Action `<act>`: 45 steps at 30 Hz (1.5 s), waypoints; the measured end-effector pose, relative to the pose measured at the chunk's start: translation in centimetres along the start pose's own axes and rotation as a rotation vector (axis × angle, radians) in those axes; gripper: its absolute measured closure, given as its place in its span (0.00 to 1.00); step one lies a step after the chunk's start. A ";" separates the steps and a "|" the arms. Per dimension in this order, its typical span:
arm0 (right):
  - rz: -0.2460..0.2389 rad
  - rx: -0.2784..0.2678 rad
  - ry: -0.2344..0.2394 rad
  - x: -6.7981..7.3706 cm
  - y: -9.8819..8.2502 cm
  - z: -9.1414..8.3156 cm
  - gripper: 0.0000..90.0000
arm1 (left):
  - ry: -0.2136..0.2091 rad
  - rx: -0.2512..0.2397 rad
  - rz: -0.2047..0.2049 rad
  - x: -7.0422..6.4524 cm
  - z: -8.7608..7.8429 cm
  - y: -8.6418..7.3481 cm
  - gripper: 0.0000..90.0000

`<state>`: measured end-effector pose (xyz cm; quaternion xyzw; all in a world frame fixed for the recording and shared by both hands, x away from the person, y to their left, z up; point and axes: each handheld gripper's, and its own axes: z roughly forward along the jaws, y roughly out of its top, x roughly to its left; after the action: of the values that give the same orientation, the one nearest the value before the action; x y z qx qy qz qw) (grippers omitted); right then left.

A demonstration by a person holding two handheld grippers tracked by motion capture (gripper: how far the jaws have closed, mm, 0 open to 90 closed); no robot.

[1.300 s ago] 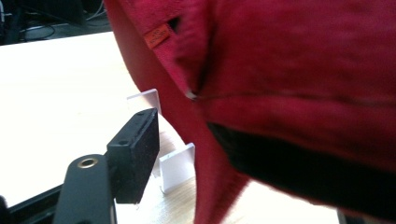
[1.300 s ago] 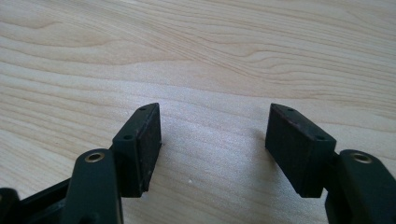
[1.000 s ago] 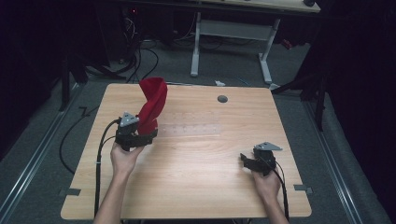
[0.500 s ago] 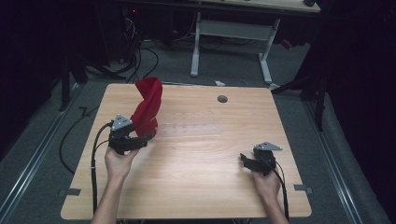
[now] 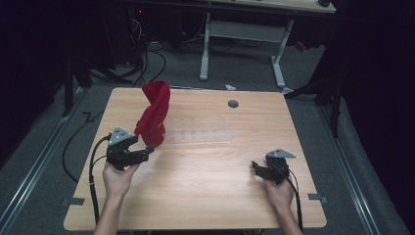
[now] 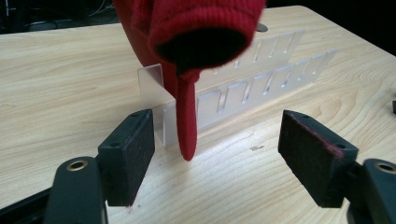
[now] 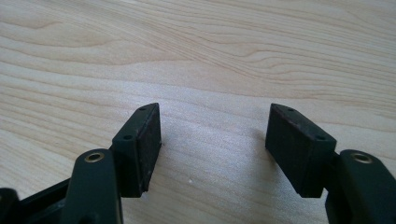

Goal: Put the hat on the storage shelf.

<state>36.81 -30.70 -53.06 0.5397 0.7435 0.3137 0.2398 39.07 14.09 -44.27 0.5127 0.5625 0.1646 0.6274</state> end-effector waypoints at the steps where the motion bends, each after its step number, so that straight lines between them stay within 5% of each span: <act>1: 0.000 0.000 0.000 0.0 0.0 0.0 0.40 | -0.004 0.000 -0.004 0.0 -0.1 0.0 0.31; 13: 0.000 0.001 0.001 0.0 0.0 0.0 0.40 | -0.018 -0.001 -0.015 -0.5 -1.4 -0.4 0.32; 20: 0.001 0.000 0.000 0.0 0.0 0.0 0.40 | -0.007 0.017 0.032 -1.0 -1.8 -1.1 0.32; 28: 0.001 0.000 0.000 0.0 0.0 0.0 0.40 | -0.024 0.029 0.030 -1.5 -2.2 -1.9 0.32; 34: 0.001 0.001 0.001 0.0 0.0 0.0 0.40 | -0.011 0.041 0.058 -1.7 -2.1 -2.7 0.33; 45: 0.001 0.000 0.000 0.0 0.0 0.0 0.40 | -0.037 0.070 0.046 -2.2 -1.7 -4.0 0.33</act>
<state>36.80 -30.69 -53.05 0.5402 0.7432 0.3137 0.2397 35.37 11.46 -46.15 0.5502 0.5443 0.1500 0.6152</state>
